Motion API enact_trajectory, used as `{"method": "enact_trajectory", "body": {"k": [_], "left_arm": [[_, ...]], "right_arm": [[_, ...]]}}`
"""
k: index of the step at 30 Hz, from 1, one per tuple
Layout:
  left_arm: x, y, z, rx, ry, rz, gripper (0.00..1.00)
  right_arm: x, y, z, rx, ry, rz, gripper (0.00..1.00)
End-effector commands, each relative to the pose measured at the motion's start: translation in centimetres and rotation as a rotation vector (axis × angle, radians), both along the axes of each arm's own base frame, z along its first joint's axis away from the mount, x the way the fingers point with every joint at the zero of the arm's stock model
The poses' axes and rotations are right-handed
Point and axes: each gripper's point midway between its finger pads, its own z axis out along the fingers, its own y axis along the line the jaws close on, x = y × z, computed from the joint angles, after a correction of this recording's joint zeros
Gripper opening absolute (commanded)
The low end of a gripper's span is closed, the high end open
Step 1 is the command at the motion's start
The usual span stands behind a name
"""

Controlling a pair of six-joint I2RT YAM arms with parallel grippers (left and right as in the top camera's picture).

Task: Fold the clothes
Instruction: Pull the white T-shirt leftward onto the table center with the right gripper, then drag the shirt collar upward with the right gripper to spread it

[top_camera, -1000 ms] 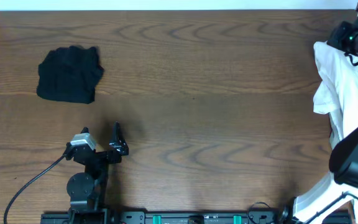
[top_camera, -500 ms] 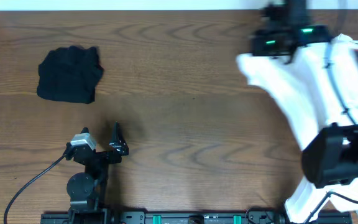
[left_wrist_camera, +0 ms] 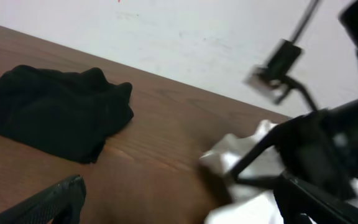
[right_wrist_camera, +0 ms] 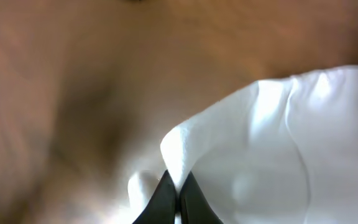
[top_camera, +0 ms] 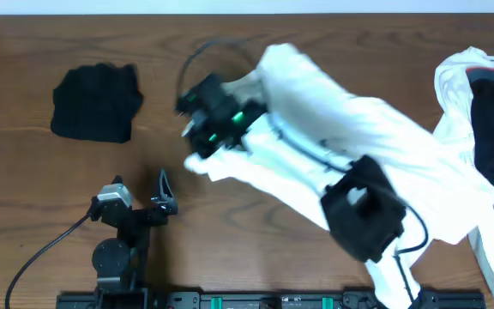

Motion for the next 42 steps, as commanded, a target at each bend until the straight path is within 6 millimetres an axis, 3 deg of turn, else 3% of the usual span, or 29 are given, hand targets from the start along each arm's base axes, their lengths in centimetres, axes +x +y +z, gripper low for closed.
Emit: {"method": "enact_trajectory", "body": {"k": [1,8,10,11,17,22,26,29,34,38,42], "left_arm": [[-0.1,-0.2,-1.4,0.006,0.042,-0.012,0.98],[-0.1,-0.2,-1.4,0.006,0.042,-0.012,0.98],[-0.1,-0.1,-1.4,0.006,0.042,-0.011,0.98],[-0.1,-0.2,-1.4,0.006,0.042,-0.012,0.98],[-0.1,-0.2,-1.4,0.006,0.042,-0.012,0.98],[-0.1,-0.2,-1.4,0.006,0.042,-0.012,0.98],[-0.1,-0.1,-1.4,0.006,0.042,-0.011,0.98],[-0.1,-0.1,-1.4,0.006,0.042,-0.011,0.98],[-0.1,-0.1,-1.4,0.006,0.042,-0.011,0.98],[-0.1,-0.2,-1.4,0.006,0.042,-0.012,0.98],[-0.1,-0.2,-1.4,0.006,0.042,-0.012,0.98]], "right_arm": [[-2.2,2.7,1.9,0.032,-0.091,0.113,0.01],[-3.5,4.4,2.5,0.066,-0.107,0.142,0.02],[-3.3,4.5,2.6,0.074,-0.112,0.141,0.24],[-3.3,4.5,2.7,0.077,-0.115,0.142,0.30],[-3.0,5.1,3.5,0.126,-0.107,0.131,0.26],[-1.7,4.5,3.9,0.126,-0.128,0.099,0.34],[1.1,2.0,5.5,0.113,-0.152,0.011,0.33],[3.6,-1.6,5.8,0.067,-0.135,-0.090,0.33],[6.2,-8.2,3.0,-0.102,-0.068,-0.223,0.32],[7.0,-12.8,1.4,-0.252,-0.050,-0.305,0.28],[6.4,-14.7,0.4,-0.338,-0.032,-0.329,0.26]]}}
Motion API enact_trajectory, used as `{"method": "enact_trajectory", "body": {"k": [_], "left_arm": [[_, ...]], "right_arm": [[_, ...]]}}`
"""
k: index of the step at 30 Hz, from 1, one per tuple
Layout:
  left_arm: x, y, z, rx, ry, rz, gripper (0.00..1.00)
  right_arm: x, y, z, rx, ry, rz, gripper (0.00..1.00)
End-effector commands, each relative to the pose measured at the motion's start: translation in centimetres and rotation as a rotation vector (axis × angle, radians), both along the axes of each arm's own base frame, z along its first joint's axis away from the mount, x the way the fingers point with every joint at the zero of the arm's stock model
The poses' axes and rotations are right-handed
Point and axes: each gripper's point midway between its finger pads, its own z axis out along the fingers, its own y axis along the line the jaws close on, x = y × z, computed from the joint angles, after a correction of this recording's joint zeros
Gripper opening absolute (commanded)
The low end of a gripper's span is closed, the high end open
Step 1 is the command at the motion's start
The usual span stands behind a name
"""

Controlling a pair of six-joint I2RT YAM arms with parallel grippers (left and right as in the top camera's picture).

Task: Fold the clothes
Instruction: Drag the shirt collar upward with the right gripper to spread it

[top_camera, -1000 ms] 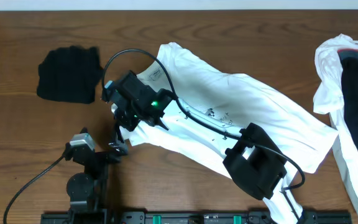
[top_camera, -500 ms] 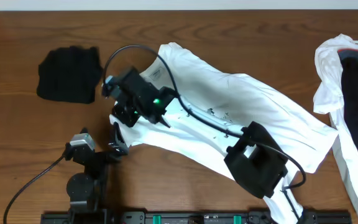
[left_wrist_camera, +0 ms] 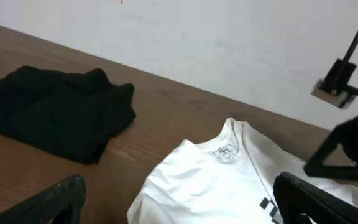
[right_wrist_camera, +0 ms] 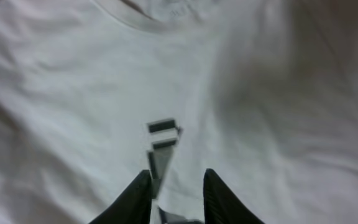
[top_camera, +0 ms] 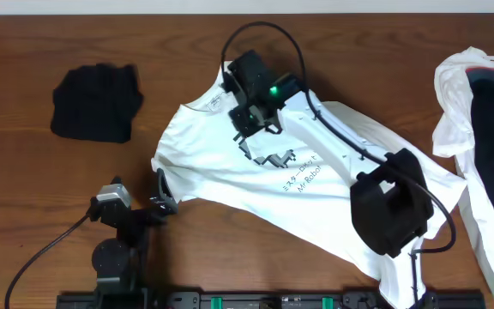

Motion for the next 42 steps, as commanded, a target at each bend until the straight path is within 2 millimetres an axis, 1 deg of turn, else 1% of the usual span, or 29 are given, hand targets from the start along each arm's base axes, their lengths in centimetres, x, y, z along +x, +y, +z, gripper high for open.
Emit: {"method": "enact_trajectory", "body": {"k": [1,4,8,13,17,21,27,30,34,42], "left_arm": [[-0.1,-0.3,-1.4,0.005,0.043,-0.020,0.98],[-0.1,-0.3,-1.4,0.005,0.043,-0.020,0.98],[-0.1,-0.3,-1.4,0.005,0.043,-0.020,0.98],[-0.1,-0.3,-1.4,0.005,0.043,-0.019,0.98],[-0.1,-0.3,-1.4,0.005,0.043,-0.020,0.98],[-0.1,-0.3,-1.4,0.005,0.043,-0.019,0.98],[-0.1,-0.3,-1.4,0.005,0.043,-0.020,0.98],[-0.1,-0.3,-1.4,0.005,0.043,-0.020,0.98],[-0.1,-0.3,-1.4,0.005,0.043,-0.020,0.98],[-0.1,-0.3,-1.4,0.005,0.043,-0.020,0.98]], "right_arm": [[0.1,-1.3,0.3,-0.076,-0.035,-0.027,0.26],[-0.7,-1.7,-0.7,-0.106,-0.013,-0.027,0.28],[-1.6,-2.2,-2.7,-0.116,0.017,-0.046,0.28],[-2.8,-2.1,-5.2,-0.111,0.041,-0.029,0.28],[-3.3,-1.7,-6.4,-0.102,0.030,-0.016,0.30],[-3.7,-1.1,-6.9,-0.094,0.021,-0.004,0.33],[-4.2,-0.4,-6.9,-0.086,0.025,-0.017,0.33],[-4.2,-0.6,-7.0,-0.103,0.010,-0.020,0.33],[-3.6,-1.3,-6.9,-0.144,-0.026,-0.040,0.34],[-3.4,-1.2,-7.1,-0.132,-0.026,-0.069,0.34]]}}
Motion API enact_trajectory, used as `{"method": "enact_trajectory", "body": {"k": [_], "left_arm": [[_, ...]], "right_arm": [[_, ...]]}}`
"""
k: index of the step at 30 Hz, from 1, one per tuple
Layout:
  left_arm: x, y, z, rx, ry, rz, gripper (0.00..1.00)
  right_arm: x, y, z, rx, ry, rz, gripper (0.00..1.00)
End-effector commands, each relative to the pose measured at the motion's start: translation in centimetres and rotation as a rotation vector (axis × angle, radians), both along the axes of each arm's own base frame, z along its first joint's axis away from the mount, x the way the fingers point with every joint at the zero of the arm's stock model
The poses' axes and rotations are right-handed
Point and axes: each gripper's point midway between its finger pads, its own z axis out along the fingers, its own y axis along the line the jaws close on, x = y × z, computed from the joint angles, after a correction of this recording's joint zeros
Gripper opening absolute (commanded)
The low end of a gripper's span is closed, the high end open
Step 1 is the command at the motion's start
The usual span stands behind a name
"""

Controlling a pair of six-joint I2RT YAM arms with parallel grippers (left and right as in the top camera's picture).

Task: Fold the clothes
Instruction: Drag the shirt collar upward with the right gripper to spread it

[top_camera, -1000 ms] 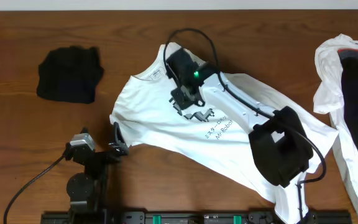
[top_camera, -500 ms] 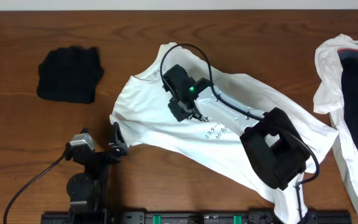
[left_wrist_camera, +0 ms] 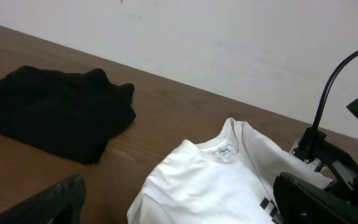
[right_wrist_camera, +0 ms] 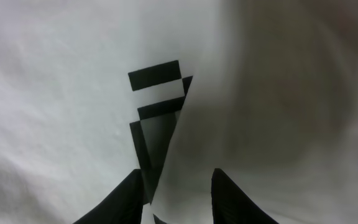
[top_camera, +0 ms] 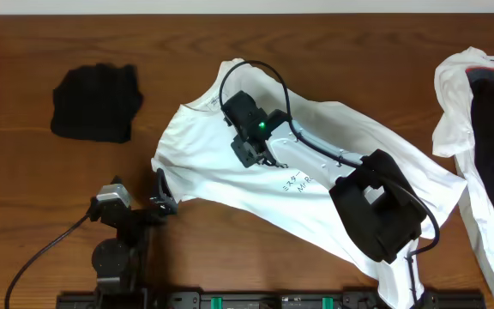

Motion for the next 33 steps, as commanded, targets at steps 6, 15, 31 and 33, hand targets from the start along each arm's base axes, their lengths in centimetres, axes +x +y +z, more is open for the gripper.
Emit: {"method": "enact_trajectory", "body": {"k": [6,15,31,33], "left_arm": [[-0.1,-0.3,-1.5,0.005,0.043,-0.020,0.98],[-0.1,-0.3,-1.5,0.005,0.043,-0.020,0.98],[-0.1,-0.3,-1.5,0.005,0.043,-0.019,0.98],[-0.1,-0.3,-1.5,0.005,0.043,-0.020,0.98]], "right_arm": [[-0.2,-0.4,-1.3,-0.019,0.012,-0.052,0.33],[-0.1,-0.4,-1.3,-0.020,0.009,-0.054,0.27],[-0.3,-0.4,-1.8,-0.028,0.017,-0.051,0.28],[-0.4,-0.3,-1.8,-0.028,0.017,-0.049,0.28]]}}
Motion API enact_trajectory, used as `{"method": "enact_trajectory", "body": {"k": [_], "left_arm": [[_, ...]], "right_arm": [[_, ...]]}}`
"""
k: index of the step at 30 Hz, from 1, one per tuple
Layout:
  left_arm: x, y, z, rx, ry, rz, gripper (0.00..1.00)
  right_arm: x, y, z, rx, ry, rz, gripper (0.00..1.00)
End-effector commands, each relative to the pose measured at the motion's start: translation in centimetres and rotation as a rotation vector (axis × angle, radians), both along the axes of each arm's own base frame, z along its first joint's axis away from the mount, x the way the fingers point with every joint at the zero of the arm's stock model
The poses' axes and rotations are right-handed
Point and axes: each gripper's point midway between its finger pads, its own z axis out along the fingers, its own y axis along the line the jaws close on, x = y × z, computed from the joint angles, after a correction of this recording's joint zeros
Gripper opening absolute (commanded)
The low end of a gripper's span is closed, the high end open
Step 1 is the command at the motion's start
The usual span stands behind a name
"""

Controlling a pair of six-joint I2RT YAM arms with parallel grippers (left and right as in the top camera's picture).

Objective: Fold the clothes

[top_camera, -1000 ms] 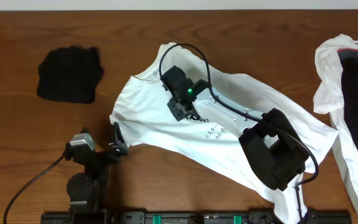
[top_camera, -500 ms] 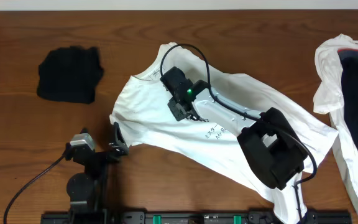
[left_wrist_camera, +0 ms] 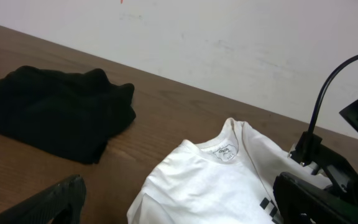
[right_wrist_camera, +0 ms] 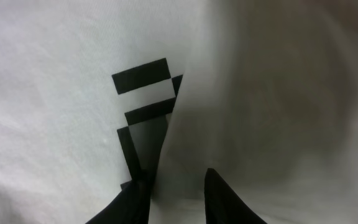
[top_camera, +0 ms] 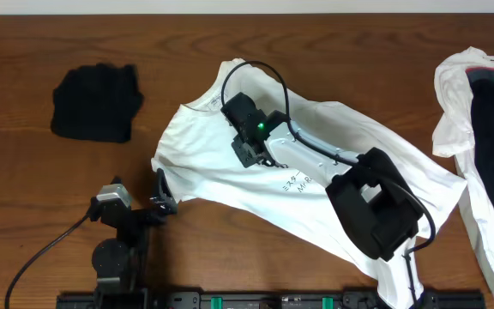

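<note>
A white T-shirt [top_camera: 197,150] with a black print lies spread face up across the middle of the table, collar toward the far left. My right gripper [top_camera: 247,153] is down on its chest, over the print. In the right wrist view the gripper [right_wrist_camera: 176,182] is open, and a raised ridge of shirt cloth [right_wrist_camera: 55,93] runs between the fingers beside the black print blocks [right_wrist_camera: 140,77]. My left gripper [top_camera: 157,202] rests open near the front left, just off the shirt's sleeve edge [left_wrist_camera: 197,180].
A folded black garment [top_camera: 97,101] lies at the far left, also in the left wrist view [left_wrist_camera: 55,112]. A loose pile of white and dark clothes [top_camera: 478,112] sits at the right edge. The right arm's cable arcs over the shirt's collar.
The right gripper's fingers stand a little closer together around the cloth ridge at the print. The shirt and the left arm have not moved.
My right gripper was first shut on the bunched white shirt, holding it up over the table's middle. Then the shirt lay spread flat and the gripper was open above the collar. Then it was low on the chest print, where it stays.
</note>
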Motion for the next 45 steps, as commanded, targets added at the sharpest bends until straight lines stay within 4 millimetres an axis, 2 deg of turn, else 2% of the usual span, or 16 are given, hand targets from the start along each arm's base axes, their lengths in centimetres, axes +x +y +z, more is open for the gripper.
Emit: {"method": "enact_trajectory", "body": {"k": [1,9,14,21,24,27,31,38,42,45], "left_arm": [[-0.1,-0.3,-1.5,0.005,0.043,-0.020,0.98],[-0.1,-0.3,-1.5,0.005,0.043,-0.020,0.98],[-0.1,-0.3,-1.5,0.005,0.043,-0.019,0.98],[-0.1,-0.3,-1.5,0.005,0.044,-0.019,0.98],[-0.1,-0.3,-1.5,0.005,0.044,-0.020,0.98],[-0.1,-0.3,-1.5,0.005,0.044,-0.020,0.98],[-0.1,-0.3,-1.5,0.005,0.044,-0.020,0.98],[-0.1,-0.3,-1.5,0.005,0.044,-0.020,0.98],[-0.1,-0.3,-1.5,0.005,0.044,-0.020,0.98],[-0.1,-0.3,-1.5,0.005,0.044,-0.019,0.98]], "right_arm": [[-0.5,0.0,-0.8,-0.018,0.011,-0.003,0.28],[-0.7,0.1,-0.9,-0.020,0.013,0.003,0.27],[-1.0,0.2,-1.0,-0.024,0.017,0.007,0.19],[-0.9,0.1,-0.9,-0.032,0.005,0.006,0.01],[-0.4,0.2,0.0,-0.021,-0.014,0.001,0.01],[0.5,0.5,1.7,0.004,-0.049,-0.007,0.01],[2.2,-0.3,3.7,-0.008,-0.121,-0.040,0.01],[4.4,-1.3,5.2,-0.025,-0.167,0.009,0.01],[6.6,-2.5,6.6,-0.019,-0.204,-0.005,0.01],[8.9,-3.6,8.1,-0.002,-0.257,-0.028,0.01]]}}
